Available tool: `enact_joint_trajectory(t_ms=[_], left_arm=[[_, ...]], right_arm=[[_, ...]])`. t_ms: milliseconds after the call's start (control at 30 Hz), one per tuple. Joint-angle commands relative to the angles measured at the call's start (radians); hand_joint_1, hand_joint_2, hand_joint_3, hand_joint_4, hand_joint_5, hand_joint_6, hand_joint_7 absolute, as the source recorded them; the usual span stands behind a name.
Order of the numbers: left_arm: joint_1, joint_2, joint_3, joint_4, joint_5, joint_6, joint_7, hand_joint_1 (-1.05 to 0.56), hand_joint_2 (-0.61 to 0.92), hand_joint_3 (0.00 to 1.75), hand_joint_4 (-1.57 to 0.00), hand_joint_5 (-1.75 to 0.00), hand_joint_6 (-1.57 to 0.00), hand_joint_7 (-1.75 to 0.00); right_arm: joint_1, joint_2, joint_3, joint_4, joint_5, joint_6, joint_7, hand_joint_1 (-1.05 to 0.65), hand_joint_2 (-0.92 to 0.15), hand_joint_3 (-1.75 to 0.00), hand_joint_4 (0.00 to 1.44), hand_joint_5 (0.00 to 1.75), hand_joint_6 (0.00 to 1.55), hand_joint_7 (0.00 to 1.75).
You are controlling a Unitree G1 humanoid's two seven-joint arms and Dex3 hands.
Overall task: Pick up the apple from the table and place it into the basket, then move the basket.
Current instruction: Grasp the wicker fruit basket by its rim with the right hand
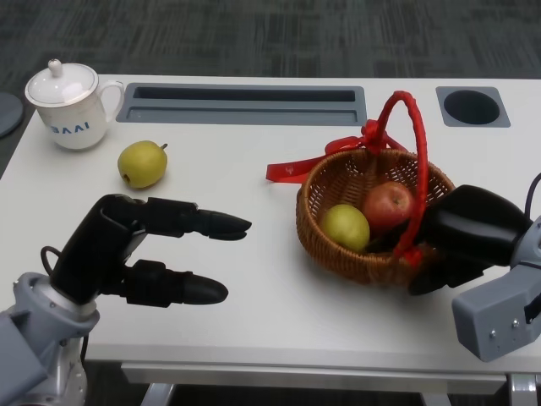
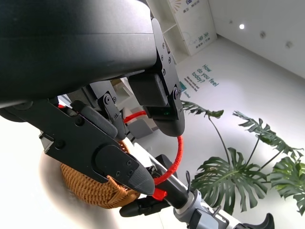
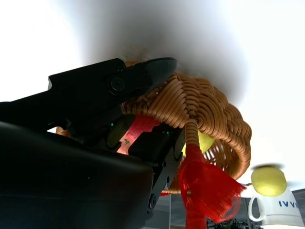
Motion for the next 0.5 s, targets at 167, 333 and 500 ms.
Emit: enact_joint_trajectory(t_ms=[167,333,500], left_arm=[[0.047,0.015,0.012,-0.043,0.001,-0.003,0.044,-0.41,0.68,0.00,-1.13,-0.02,-1.04,-0.01],[0.065,0.019,0.009,-0.072,-0.003,0.010,0.052,-0.39,0.68,0.00,-1.13,-0.02,-1.03,0.00],[0.052,0.017,0.010,-0.060,0.007,0.001,0.062,-0.39,0.68,0.00,-1.13,-0.02,-1.04,-0.01]], right_arm=[[-0.014,0.025,0.018,0.040,0.008,0.028,0.006,-0.50,-0.92,-0.03,0.96,0.07,0.84,0.04],[-0.008,0.027,0.004,0.031,0.034,0.024,0.000,-0.38,-0.92,-0.19,1.06,0.10,0.91,0.03],[-0.030,0.015,-0.023,0.026,0.063,0.025,-0.013,-0.37,-0.92,-0.20,1.12,0.12,0.89,0.02]])
